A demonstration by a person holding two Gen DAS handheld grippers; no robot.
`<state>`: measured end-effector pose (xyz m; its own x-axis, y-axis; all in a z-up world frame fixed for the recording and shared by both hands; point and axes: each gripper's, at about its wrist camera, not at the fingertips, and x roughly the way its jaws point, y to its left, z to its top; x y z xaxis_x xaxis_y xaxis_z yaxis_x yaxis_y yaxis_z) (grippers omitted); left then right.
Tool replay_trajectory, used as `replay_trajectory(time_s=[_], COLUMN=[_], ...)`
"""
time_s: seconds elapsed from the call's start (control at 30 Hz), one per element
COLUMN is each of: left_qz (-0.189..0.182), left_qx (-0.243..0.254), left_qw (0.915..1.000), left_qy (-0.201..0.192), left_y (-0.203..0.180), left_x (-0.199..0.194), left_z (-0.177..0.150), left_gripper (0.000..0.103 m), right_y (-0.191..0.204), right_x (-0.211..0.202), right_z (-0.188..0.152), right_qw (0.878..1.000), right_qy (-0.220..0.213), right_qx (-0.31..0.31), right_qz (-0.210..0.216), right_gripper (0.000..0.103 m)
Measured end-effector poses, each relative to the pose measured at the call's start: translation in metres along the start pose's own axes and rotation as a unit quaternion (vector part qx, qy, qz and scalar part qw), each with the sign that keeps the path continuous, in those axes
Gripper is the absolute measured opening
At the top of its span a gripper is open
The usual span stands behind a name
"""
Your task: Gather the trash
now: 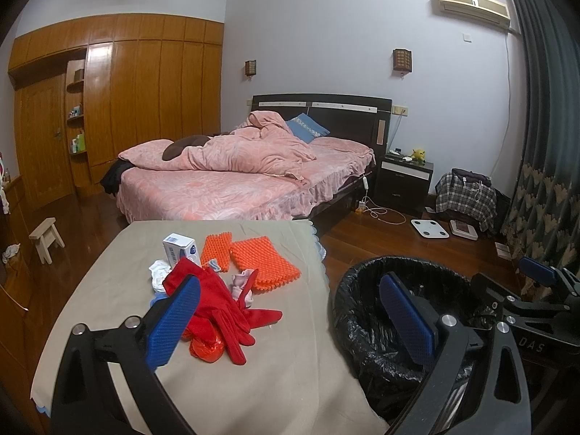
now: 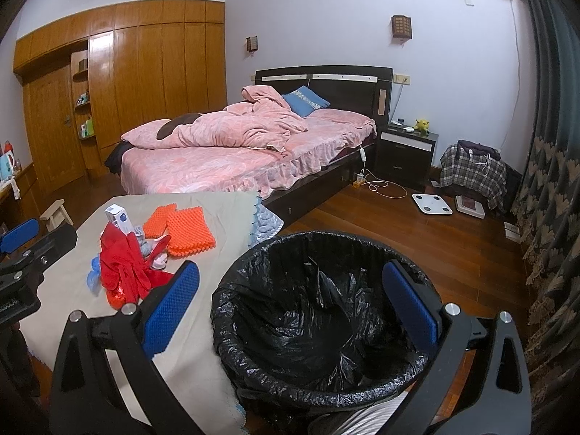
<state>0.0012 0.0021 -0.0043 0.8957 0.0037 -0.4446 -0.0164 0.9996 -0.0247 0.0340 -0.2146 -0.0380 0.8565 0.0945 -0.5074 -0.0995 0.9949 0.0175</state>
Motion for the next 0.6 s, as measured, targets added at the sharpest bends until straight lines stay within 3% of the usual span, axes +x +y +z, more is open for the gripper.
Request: replay_trajectory(time_s=[0.6], left_qz=[0.000], left_qx=[-0.003], left_qw=[1.0000], left_qy=[0.001], left_y=[0.0021], left_x=[0.0037], left_z=[-0.0014], left_gripper=[0.097], right_y=[0.0046], right_x=[0.0013], right_z=[-0.0006], right_qw=[1.000], right_qy=[0.001], right_qx=[-0.006], right_qz=[0.002], right_gripper=[0.098])
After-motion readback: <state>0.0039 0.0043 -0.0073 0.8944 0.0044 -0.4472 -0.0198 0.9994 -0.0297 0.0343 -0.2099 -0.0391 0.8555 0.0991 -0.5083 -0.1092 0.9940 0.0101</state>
